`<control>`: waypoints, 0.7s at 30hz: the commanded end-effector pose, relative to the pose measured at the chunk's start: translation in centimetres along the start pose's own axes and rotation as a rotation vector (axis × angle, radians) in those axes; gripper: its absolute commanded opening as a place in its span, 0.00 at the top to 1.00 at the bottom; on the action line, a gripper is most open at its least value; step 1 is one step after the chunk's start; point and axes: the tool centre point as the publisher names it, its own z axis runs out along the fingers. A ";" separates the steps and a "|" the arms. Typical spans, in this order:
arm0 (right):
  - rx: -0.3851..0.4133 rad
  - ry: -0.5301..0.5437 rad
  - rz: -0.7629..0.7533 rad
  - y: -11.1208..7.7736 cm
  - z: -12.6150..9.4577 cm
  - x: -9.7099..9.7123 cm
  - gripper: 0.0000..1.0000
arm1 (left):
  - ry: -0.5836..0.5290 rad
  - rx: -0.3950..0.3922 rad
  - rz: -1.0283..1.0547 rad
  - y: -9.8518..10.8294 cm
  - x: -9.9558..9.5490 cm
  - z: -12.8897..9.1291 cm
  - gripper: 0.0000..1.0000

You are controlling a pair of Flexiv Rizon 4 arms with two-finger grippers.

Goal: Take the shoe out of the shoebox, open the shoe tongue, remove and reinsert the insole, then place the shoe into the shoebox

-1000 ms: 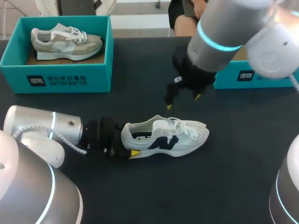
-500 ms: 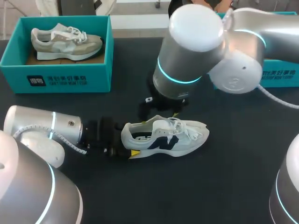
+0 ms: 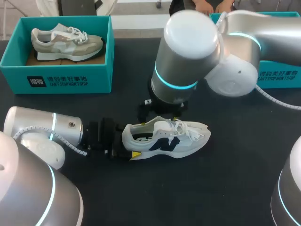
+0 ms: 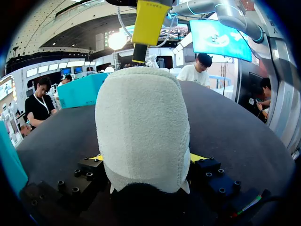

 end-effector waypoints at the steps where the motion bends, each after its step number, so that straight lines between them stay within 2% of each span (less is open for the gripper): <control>1: -0.007 -0.028 0.021 -0.1 1.8 0.4 0.00 | 0.000 -0.003 0.000 0.1 0.2 0.3 1.00; 13: 0.071 -0.083 0.053 -0.8 3.8 0.2 0.00 | 0.000 -0.003 0.000 0.1 0.2 0.3 1.00; 14: 0.078 -0.094 0.057 -0.9 3.9 0.1 0.02 | 0.000 -0.003 0.000 0.1 0.2 0.3 1.00; 16: 0.084 -0.097 0.062 -1.1 3.8 0.0 0.13 | 0.000 -0.003 0.000 0.1 0.2 0.3 1.00; 18: 0.092 -0.104 0.063 -1.2 3.8 -0.1 0.18 | 0.000 -0.003 0.000 0.1 0.2 0.3 1.00; 21: 0.104 -0.118 0.061 -1.2 3.8 -0.2 0.38 | 0.000 -0.003 0.000 0.1 0.2 0.3 1.00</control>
